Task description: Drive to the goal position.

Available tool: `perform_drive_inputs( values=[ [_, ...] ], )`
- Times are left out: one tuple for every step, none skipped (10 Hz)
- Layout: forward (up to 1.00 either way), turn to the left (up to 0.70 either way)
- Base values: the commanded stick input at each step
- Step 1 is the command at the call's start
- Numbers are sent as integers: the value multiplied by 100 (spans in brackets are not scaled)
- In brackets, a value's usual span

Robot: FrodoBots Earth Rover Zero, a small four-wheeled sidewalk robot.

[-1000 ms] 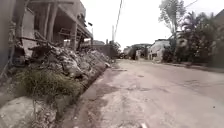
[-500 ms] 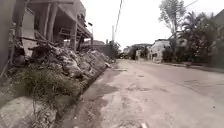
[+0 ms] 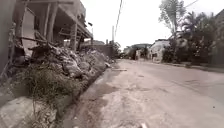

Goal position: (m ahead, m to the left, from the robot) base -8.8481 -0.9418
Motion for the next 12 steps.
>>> perform_drive_inputs(
  values=[
    [6,0],
    [6,0],
    [6,0],
    [6,0],
    [6,0],
    [6,0],
    [6,0],
    [6,0],
    [6,0],
    [6,0],
    [6,0],
    [6,0]
  ],
)
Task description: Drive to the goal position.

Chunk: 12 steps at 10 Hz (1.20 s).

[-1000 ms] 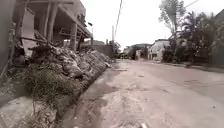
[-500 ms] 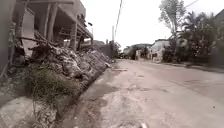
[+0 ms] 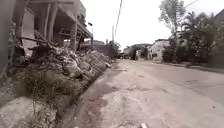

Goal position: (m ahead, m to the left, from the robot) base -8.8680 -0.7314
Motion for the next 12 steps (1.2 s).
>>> perform_drive_inputs(
  values=[
    [6,0],
    [6,0],
    [6,0],
    [6,0],
    [6,0],
    [6,0],
    [6,0],
    [6,0],
    [6,0],
    [6,0],
    [6,0],
    [6,0]
  ],
)
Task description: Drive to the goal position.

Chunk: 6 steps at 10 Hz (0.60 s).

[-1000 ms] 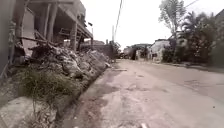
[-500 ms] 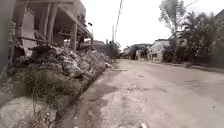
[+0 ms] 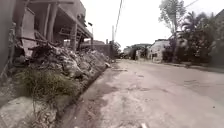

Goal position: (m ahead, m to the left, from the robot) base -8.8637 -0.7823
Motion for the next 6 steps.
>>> perform_drive_inputs(
  values=[
    [6,0],
    [6,0],
    [6,0],
    [6,0],
    [6,0],
    [6,0]
  ],
)
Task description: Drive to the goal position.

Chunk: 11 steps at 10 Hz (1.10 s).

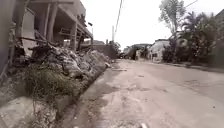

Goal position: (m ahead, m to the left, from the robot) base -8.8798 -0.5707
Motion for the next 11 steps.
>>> perform_drive_inputs(
  values=[
    [6,0],
    [6,0],
    [6,0],
    [6,0],
    [6,0],
    [6,0],
    [6,0],
    [6,0],
    [6,0],
    [6,0],
    [6,0]
  ],
)
